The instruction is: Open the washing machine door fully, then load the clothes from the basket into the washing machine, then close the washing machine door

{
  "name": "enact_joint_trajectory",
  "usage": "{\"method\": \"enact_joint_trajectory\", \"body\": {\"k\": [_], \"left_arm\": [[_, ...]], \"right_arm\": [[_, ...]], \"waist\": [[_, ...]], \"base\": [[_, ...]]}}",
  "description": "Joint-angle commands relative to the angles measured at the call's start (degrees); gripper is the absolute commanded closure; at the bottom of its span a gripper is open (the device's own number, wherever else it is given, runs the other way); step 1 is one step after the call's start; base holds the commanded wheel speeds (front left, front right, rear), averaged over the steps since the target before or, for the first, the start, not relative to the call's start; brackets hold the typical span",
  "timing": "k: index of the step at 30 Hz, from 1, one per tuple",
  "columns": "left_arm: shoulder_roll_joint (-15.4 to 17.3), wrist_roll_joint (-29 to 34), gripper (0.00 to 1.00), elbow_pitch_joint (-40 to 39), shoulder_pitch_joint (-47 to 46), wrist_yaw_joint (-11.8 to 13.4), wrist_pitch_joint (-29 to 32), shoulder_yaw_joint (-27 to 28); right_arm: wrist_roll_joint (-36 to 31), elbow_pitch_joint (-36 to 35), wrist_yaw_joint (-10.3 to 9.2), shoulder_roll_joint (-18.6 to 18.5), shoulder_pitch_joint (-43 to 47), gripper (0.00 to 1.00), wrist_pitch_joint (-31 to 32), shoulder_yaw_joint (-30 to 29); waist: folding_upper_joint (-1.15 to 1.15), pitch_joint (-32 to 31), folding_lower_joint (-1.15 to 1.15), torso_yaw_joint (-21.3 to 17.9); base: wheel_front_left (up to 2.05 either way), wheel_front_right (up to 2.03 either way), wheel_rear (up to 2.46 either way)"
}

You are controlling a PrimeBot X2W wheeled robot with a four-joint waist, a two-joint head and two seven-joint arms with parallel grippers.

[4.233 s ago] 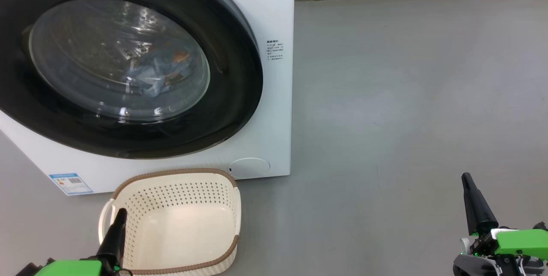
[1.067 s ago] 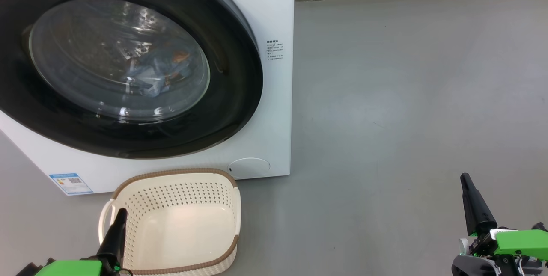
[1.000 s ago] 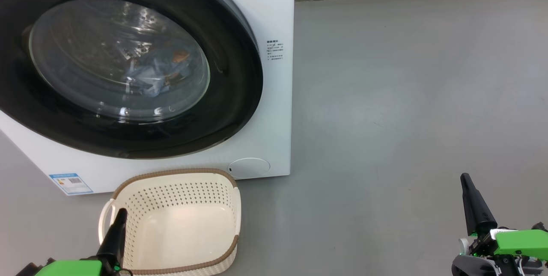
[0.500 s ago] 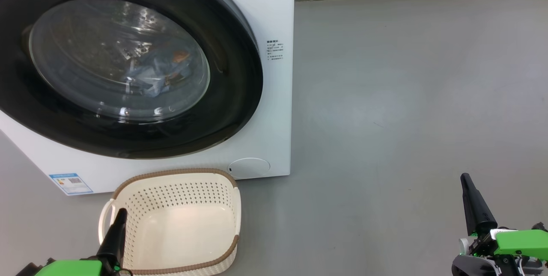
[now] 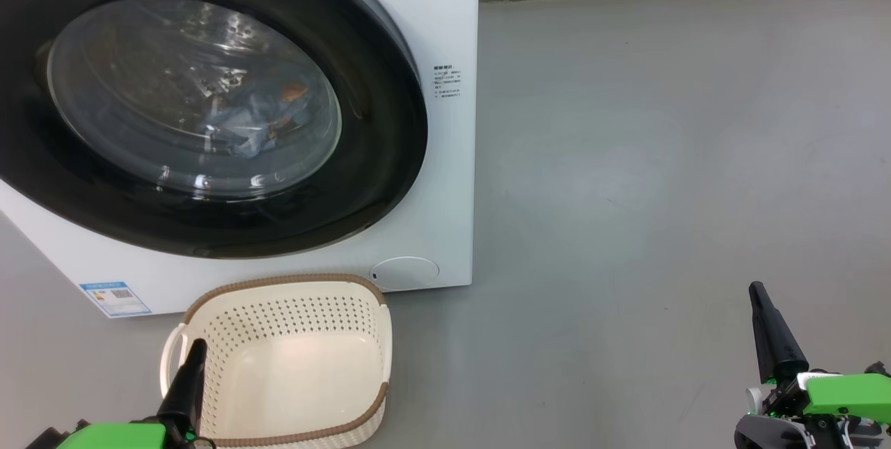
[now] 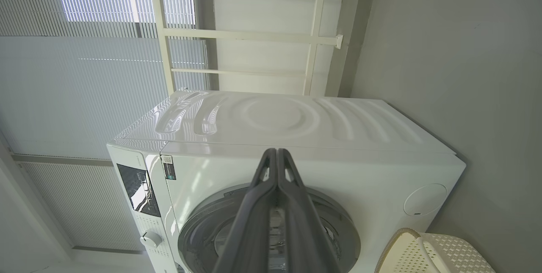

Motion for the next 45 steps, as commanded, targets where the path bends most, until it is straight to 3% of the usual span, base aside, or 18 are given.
{"method": "enact_joint_trajectory", "body": {"k": [1,45], "left_arm": [[0.66,-0.47,1.0,-1.07,-2.41,-0.17,0.34,1.81],[0.66,-0.47,1.0,-1.07,-2.41,-0.17,0.34,1.81]], "right_arm": [[0.23,-1.76,0.07,-0.26,-0.99,1.0,0.42,0.92],[0.19,-1.76,0.07,-0.23,-0.99,1.0,0.46,0.88]], "waist": [[0.0,0.0,0.0,0.0],[0.0,0.0,0.0,0.0]], "base": [[0.0,0.0,0.0],[0.0,0.0,0.0]]}}
